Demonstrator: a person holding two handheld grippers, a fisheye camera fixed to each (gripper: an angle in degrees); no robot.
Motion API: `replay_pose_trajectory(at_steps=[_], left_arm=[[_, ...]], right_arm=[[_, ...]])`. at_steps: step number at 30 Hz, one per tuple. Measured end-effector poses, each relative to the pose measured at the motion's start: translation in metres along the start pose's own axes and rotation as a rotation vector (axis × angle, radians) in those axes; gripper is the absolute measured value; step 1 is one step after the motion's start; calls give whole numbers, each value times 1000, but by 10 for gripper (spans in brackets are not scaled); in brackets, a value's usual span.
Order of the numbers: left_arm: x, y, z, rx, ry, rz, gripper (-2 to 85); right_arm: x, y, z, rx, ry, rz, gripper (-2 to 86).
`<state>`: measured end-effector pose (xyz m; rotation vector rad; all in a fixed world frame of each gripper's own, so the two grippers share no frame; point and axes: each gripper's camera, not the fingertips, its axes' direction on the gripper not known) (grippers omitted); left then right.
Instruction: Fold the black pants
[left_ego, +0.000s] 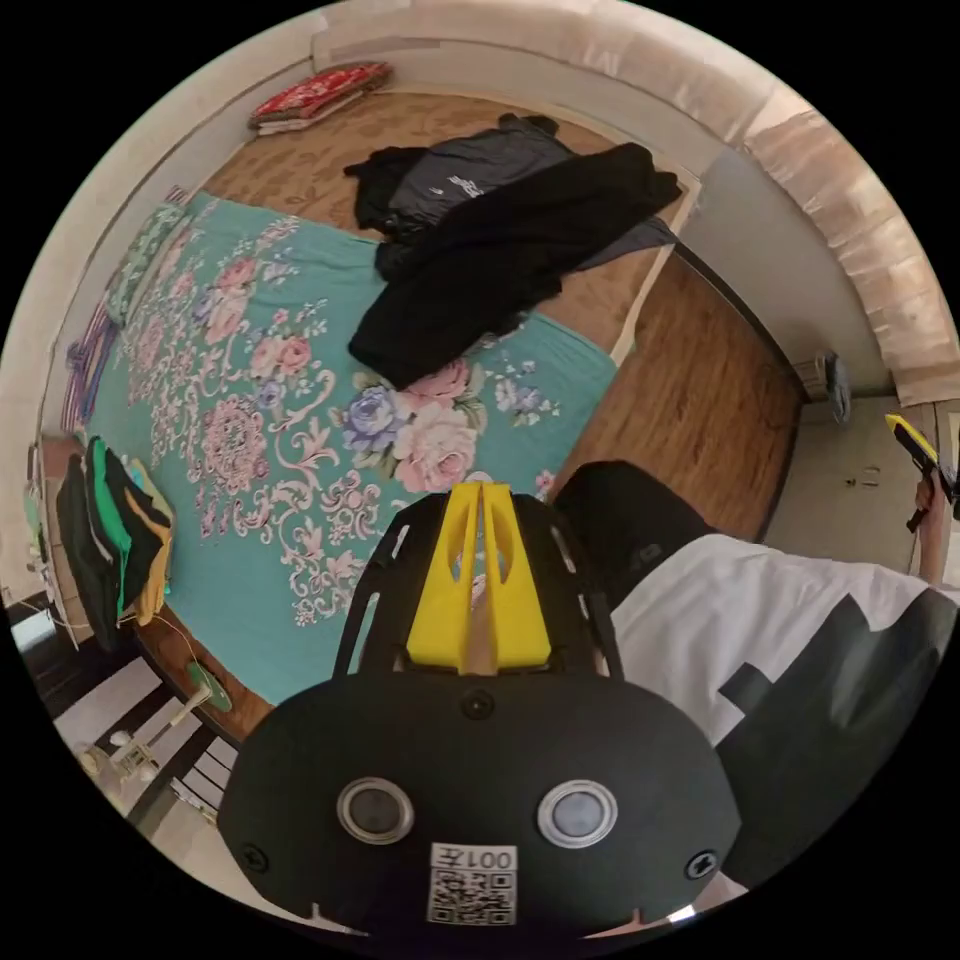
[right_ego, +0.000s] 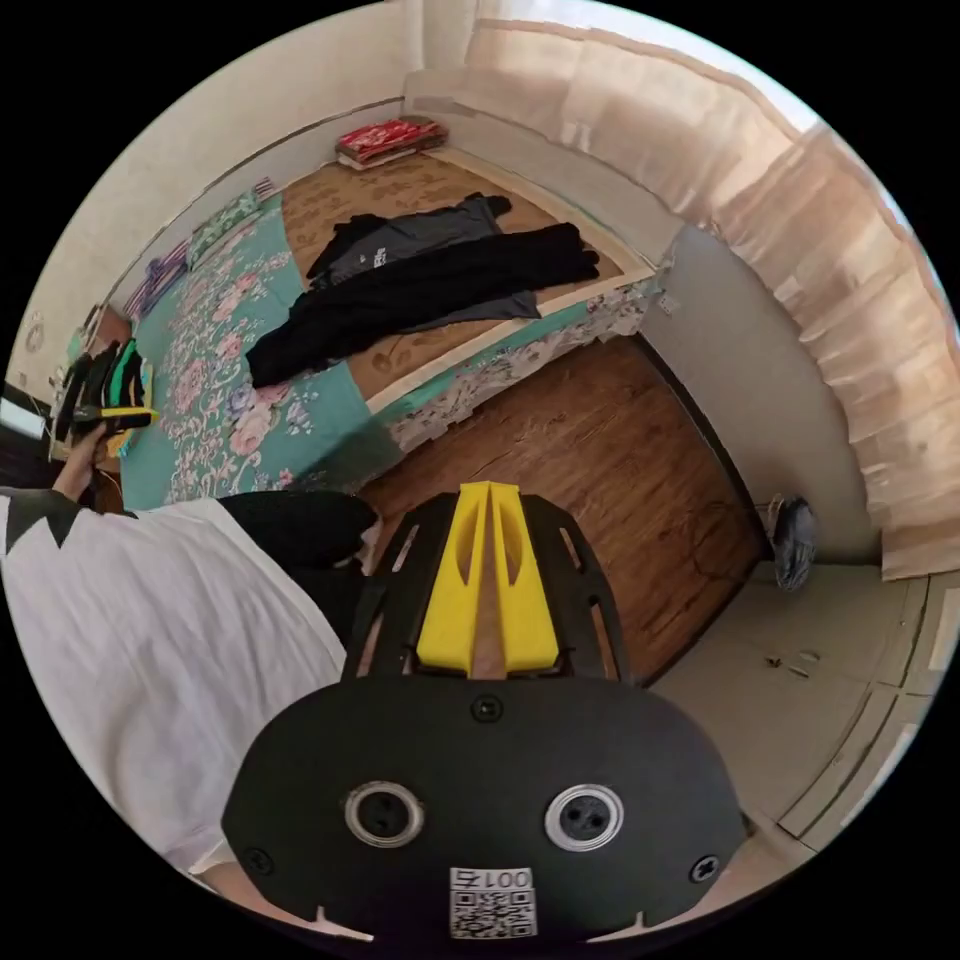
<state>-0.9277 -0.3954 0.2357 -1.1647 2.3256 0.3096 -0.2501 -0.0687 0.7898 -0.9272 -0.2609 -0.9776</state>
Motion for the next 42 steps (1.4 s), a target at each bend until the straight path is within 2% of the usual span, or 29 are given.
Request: replay_pose_trajectory(at_steps=[7,12,15,18,20,22,25,28,29,33,35,38,42], left_arm=[[27,-167,54,-130,71,-87,-5],[24,-266,103,-134,226,-305,49],[24,-324,125,-161,214,-386,103],[42,-387,143,-234,11,-237,126],[70,-437,163,-329,-227,31,144],[86,-467,181,-391,-359,192,153],[92,-500,216,-511,-405,302,157],[79,-519,223,-562,-297,350,116],[70,-522,213,-537,-254,357,77],[29,-519,159,-404,-56,205,58],[5,-514,115,-302,96,128,53],[-11,-509,57,-193,267,118,51],[-4,-494,-3,-142,276,197,50]], right_arm=[[92,-60,98,-20,-115,184,0],[146,-129,162,-263,2,123,0],[177,-177,184,-384,83,61,0],[208,-232,215,-477,125,26,0],[224,-280,250,-549,95,0,0],[228,-319,277,-571,44,-27,0],[220,-388,328,-624,-22,-127,0],[202,-449,371,-682,3,-278,1],[194,-470,384,-690,7,-333,1],[170,-528,415,-728,-55,-501,4],[146,-570,430,-710,-139,-607,9],[103,-625,445,-650,-284,-726,20],[36,-686,461,-531,-427,-860,68]])
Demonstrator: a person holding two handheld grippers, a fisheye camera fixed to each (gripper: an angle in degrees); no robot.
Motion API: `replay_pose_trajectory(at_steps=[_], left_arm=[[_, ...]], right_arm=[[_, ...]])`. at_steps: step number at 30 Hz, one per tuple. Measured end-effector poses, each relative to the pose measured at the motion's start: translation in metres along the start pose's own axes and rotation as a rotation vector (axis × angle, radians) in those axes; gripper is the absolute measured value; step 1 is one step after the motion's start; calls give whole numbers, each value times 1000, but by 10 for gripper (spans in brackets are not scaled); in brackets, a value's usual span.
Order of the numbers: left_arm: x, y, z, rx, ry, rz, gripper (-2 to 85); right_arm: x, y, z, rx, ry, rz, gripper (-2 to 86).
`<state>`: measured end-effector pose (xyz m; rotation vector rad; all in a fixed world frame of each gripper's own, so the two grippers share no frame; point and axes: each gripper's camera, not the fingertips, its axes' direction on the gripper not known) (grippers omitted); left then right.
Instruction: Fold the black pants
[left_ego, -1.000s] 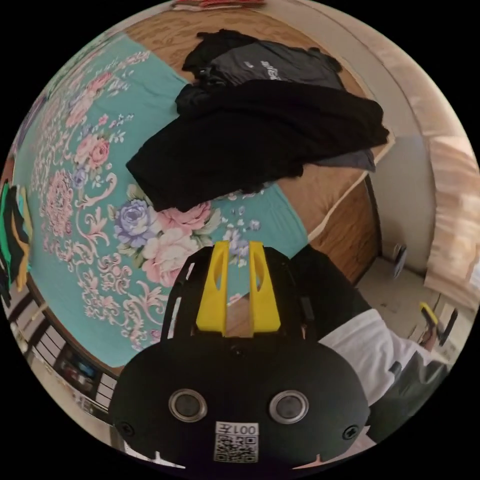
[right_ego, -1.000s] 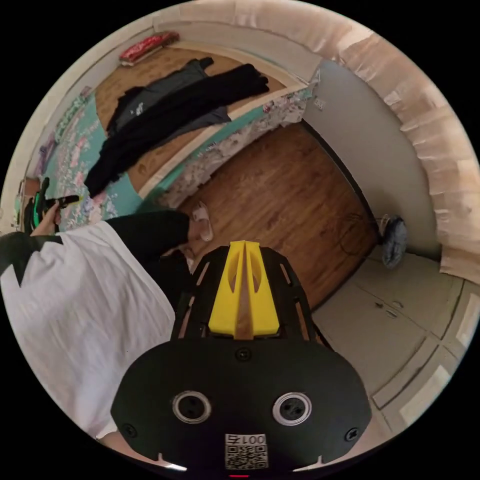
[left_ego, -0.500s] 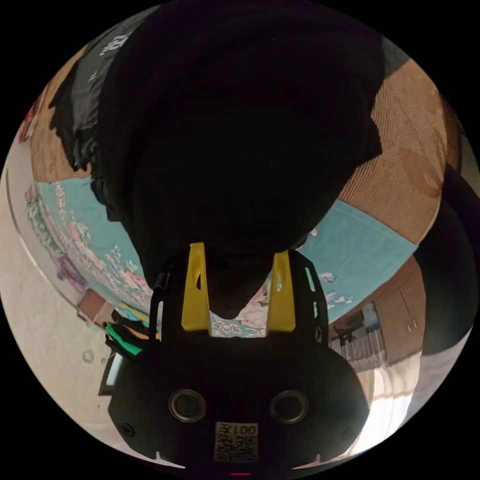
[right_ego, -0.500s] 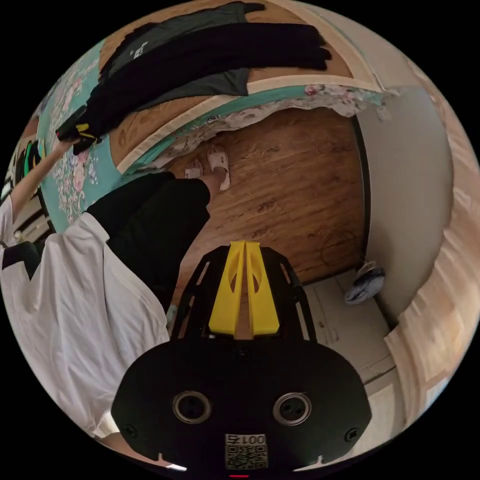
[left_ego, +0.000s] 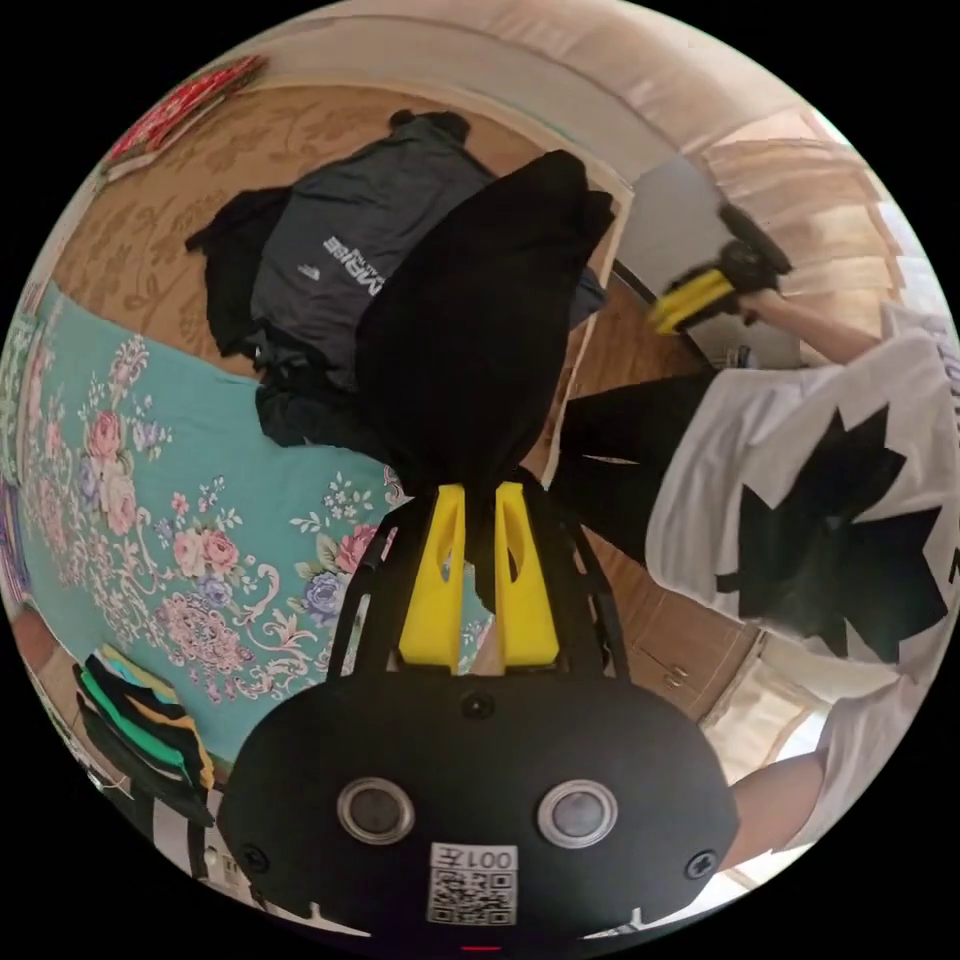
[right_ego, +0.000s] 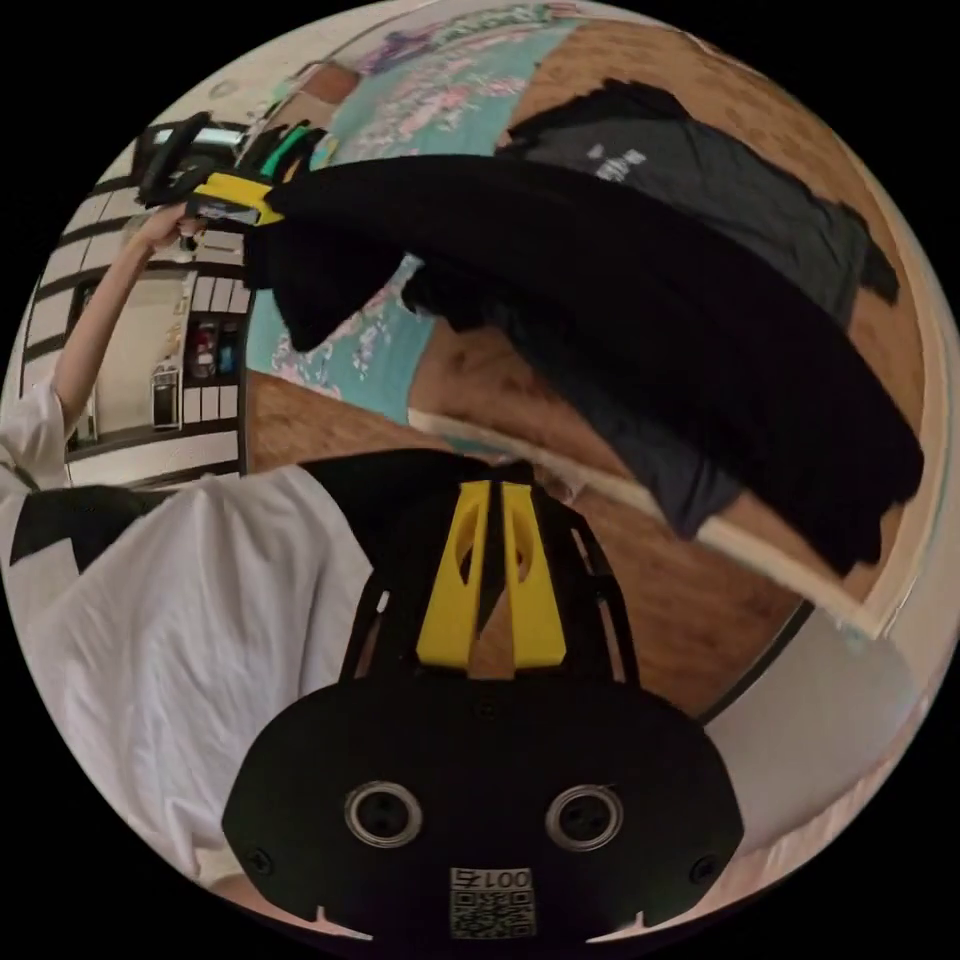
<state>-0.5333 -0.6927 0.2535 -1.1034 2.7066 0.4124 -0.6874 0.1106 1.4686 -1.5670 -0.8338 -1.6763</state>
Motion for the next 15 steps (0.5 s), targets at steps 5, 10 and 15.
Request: replay_pose_trajectory(at_steps=[5,10,15], left_arm=[[39,49,-32,-1,-178,24,48],[44,115,-34,-11,-352,-51,46],[11,195,-24,-54,-496,-65,44]], right_arm=[[-5,-128,24,-1,200,-51,176],[-31,-188,58,32,299,-60,105],[-71,-240,65,156,328,-61,38]])
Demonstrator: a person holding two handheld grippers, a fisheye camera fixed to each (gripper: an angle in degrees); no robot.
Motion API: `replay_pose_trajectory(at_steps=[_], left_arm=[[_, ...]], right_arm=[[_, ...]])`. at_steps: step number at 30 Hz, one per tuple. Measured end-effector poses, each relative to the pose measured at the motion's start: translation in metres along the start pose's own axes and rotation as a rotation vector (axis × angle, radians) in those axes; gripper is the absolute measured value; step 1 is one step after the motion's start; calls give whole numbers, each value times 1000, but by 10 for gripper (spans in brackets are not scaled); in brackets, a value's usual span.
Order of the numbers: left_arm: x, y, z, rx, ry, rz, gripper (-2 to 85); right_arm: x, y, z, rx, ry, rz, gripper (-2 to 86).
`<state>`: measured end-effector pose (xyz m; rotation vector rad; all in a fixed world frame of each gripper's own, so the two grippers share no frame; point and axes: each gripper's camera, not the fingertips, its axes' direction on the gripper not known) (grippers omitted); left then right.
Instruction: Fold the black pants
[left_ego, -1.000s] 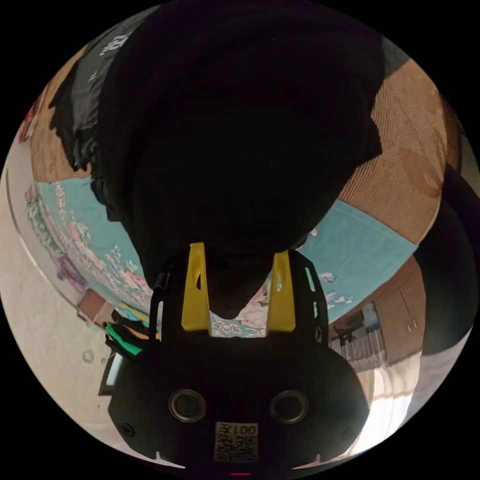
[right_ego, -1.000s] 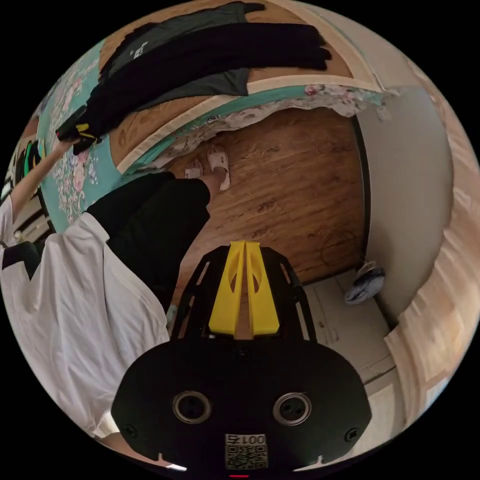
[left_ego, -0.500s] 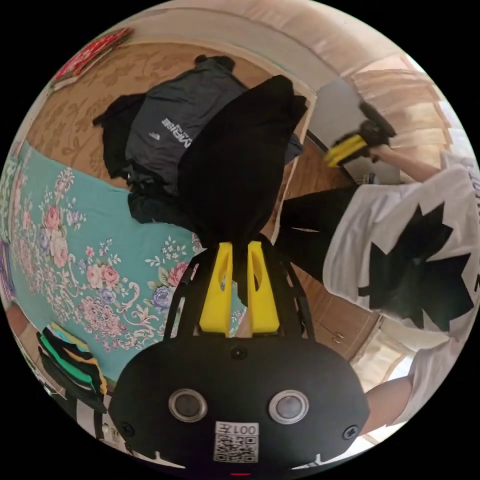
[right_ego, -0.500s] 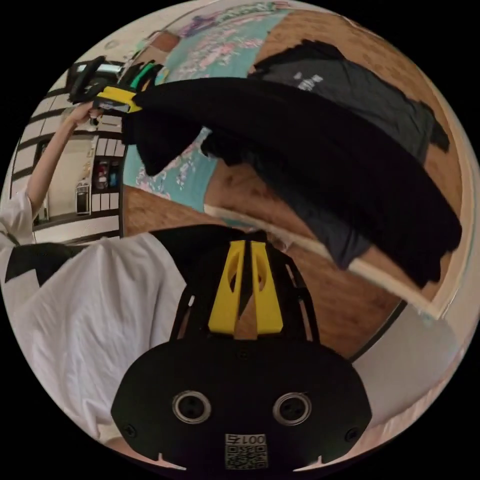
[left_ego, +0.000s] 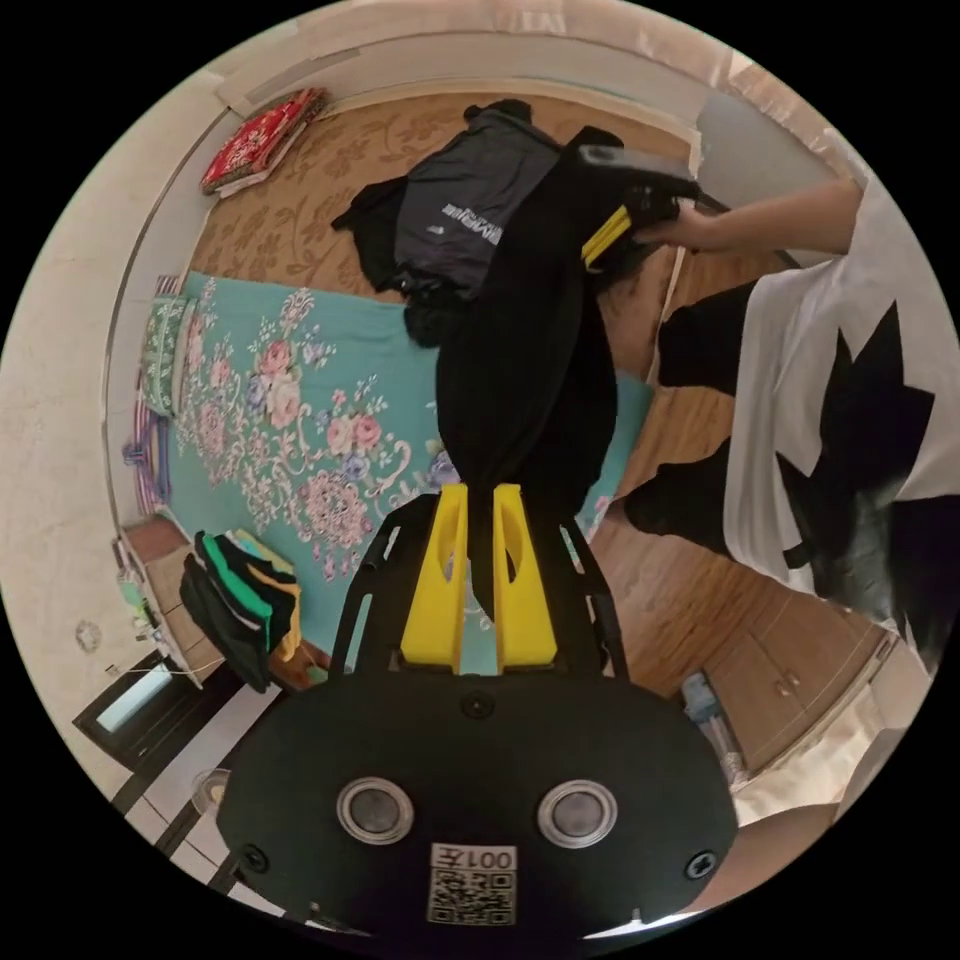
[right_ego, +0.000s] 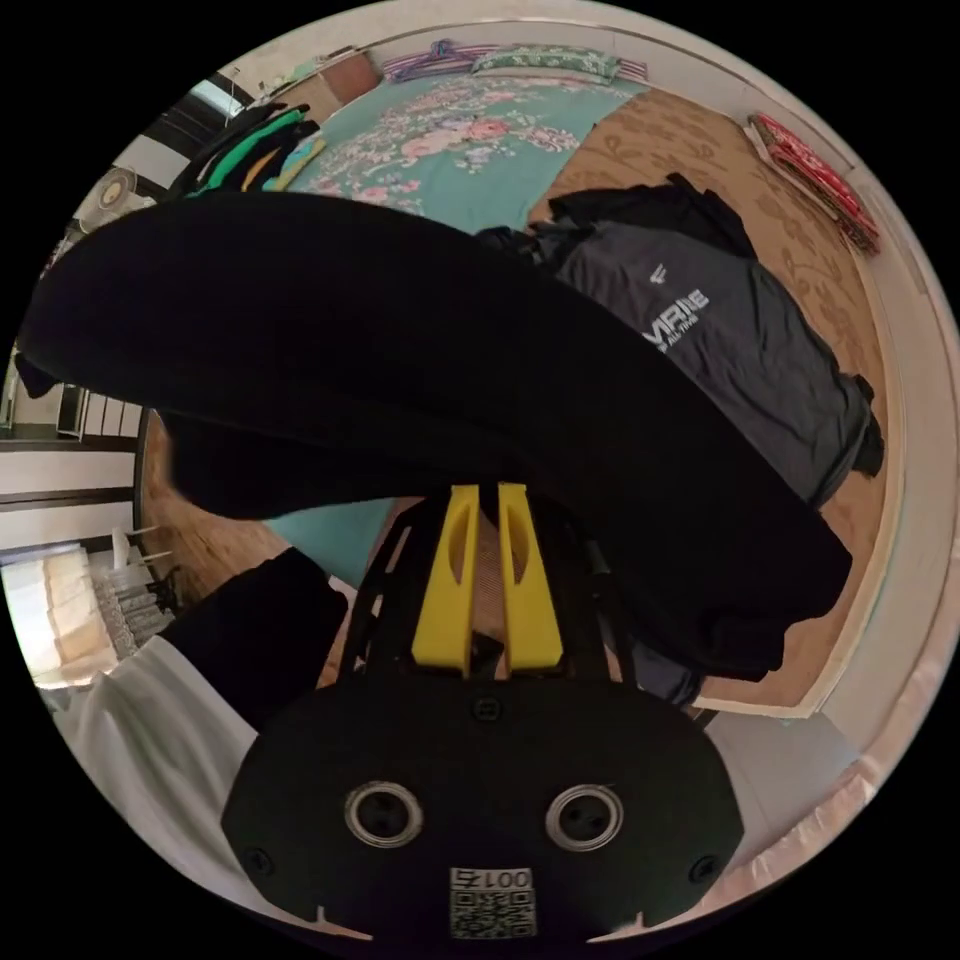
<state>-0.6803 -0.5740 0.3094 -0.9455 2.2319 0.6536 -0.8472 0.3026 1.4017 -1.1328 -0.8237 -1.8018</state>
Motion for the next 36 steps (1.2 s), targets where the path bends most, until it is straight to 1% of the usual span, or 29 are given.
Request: replay_pose_trajectory(at_steps=[1,3,5,7,9,11,12,13,15,16,17,18,19,20,21,23,24,25,26,27,29,30,31,32,33,35,36], left_arm=[[-11,22,13,-22,-30,16,43],[-34,61,32,-22,-24,24,43],[-67,118,53,58,11,25,42],[-94,162,65,97,-2,19,43],[-122,205,75,98,-22,8,43],[-160,262,83,73,-58,-10,42],[-169,276,84,70,-70,-17,42],[-186,304,85,63,-110,-34,40],[-207,340,95,32,-187,-66,32],[-217,358,112,-7,-229,-84,28],[-222,371,138,-79,-254,-87,25],[-222,378,155,-124,-252,-71,26],[-222,392,195,-205,-234,-56,27],[-224,409,238,-265,-210,-111,11],[-225,420,260,-299,-190,-159,3],[-227,468,337,-452,-132,-373,-5],[-227,480,353,-489,-96,-420,-6],[-227,502,377,-525,1,-541,-7],[-228,521,394,-507,123,-658,-8],[-229,529,400,-483,177,-712,-7],[-238,552,416,-360,347,-913,-3],[-242,556,420,-330,377,-959,-1],[-252,564,426,-269,432,-1043,7],[-265,572,432,-197,479,-1128,15],[-272,576,435,-158,500,-1174,18],[-300,594,454,18,585,-1380,31],[-307,599,460,74,614,-1433,35]], right_arm=[[-12,-14,-5,28,-14,4,34],[-38,-34,-10,41,-22,-13,30],[-83,-58,-19,70,69,-43,26],[-116,-78,-30,96,108,-41,24],[-151,-103,-43,128,124,-62,22],[-204,-143,-58,142,147,-145,19],[-219,-153,-61,138,150,-172,18],[-247,-171,-63,130,140,-229,16],[-285,-197,-56,71,36,-290,13],[-309,-213,-40,-11,-81,-323,11],[-333,-222,-20,-92,-234,-389,10],[-343,-225,-10,-126,-300,-410,9],[-362,-227,11,-194,-370,-432,9],[-374,-226,29,-248,-372,-442,10],[-378,-225,37,-267,-360,-435,10],[-380,-218,59,-306,-319,-364,14],[-377,-215,63,-313,-302,-341,16],[-368,-210,71,-327,-261,-288,19],[-355,-206,78,-339,-221,-230,25],[-347,-204,82,-344,-203,-194,28],[-304,-197,94,-347,-167,-21,53],[-291,-196,96,-342,-171,33,62],[-262,-191,100,-319,-191,160,78],[-232,-184,101,-268,-213,292,94],[-218,-180,100,-236,-220,356,100],[-163,-157,93,-58,-206,611,121],[-151,-150,91,-11,-202,680,126]])
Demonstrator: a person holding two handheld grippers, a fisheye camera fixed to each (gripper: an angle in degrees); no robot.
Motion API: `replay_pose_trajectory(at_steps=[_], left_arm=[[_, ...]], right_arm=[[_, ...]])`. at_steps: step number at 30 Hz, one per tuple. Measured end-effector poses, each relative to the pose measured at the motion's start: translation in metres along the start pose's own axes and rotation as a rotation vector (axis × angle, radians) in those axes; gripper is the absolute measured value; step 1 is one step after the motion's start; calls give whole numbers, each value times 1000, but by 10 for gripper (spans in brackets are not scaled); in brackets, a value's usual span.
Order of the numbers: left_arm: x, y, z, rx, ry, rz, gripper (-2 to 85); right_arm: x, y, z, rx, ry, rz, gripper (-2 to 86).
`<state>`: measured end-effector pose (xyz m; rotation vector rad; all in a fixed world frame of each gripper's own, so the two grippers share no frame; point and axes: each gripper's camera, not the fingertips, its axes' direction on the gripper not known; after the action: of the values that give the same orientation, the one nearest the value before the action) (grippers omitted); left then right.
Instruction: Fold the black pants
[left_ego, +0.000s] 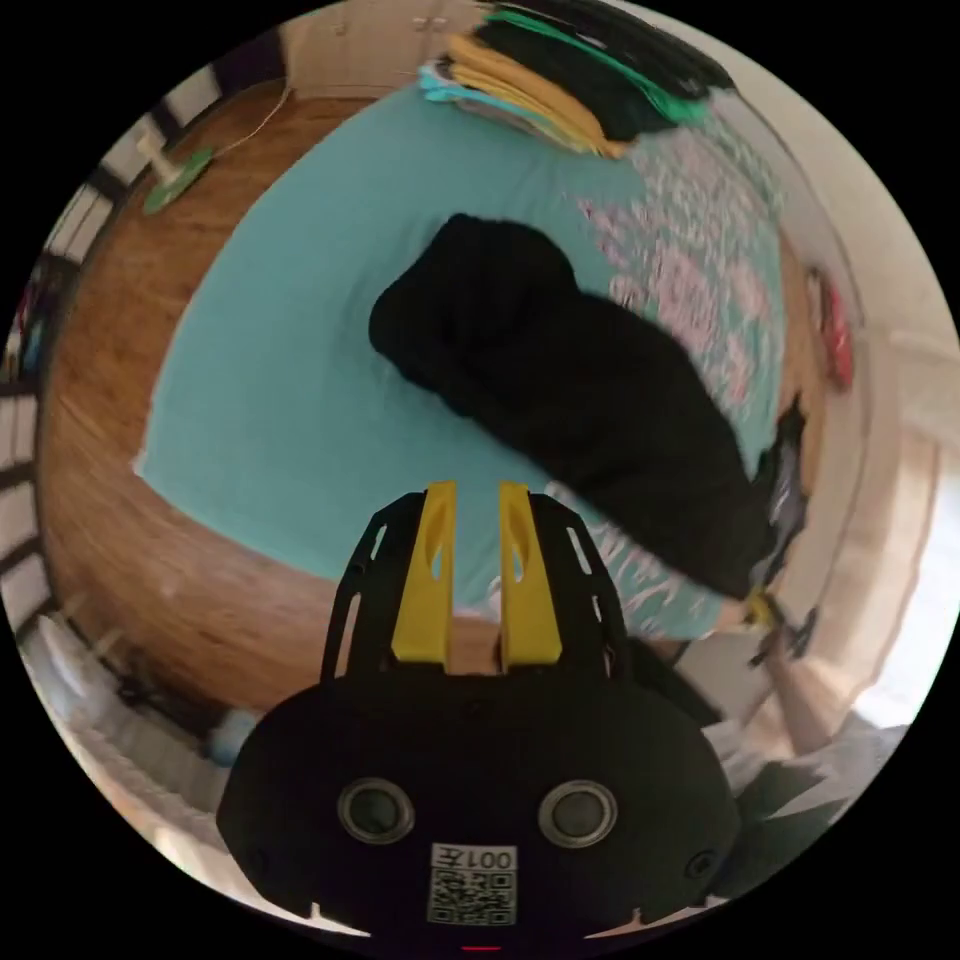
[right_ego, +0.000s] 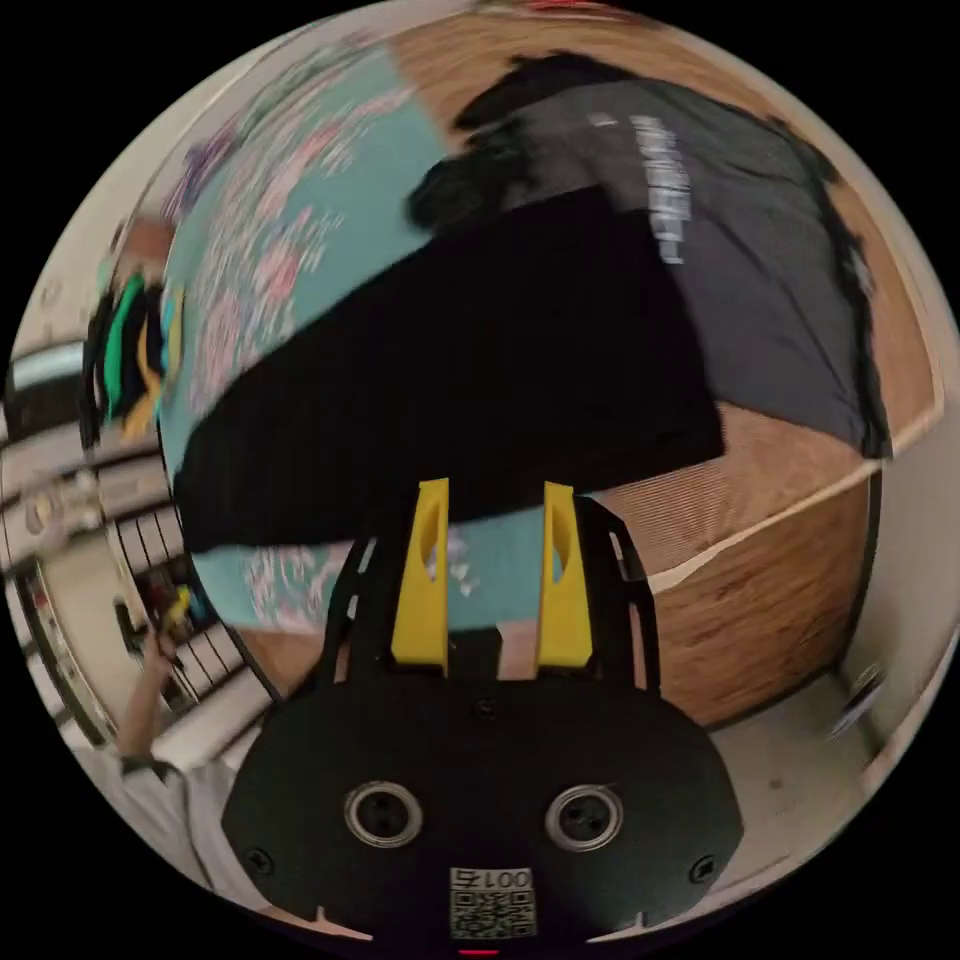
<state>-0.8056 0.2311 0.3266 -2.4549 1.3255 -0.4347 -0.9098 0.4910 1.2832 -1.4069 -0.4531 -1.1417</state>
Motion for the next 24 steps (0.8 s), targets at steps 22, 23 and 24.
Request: replay_pose_trajectory(at_steps=[22,23,24], left_arm=[[195,-144,51,-26,431,233,32],[243,-153,59,-91,417,410,34],[266,-157,64,-115,407,494,36]], right_arm=[[101,5,-1,144,19,48,64],[98,18,-10,187,25,36,63],[96,25,-13,204,27,32,64]])
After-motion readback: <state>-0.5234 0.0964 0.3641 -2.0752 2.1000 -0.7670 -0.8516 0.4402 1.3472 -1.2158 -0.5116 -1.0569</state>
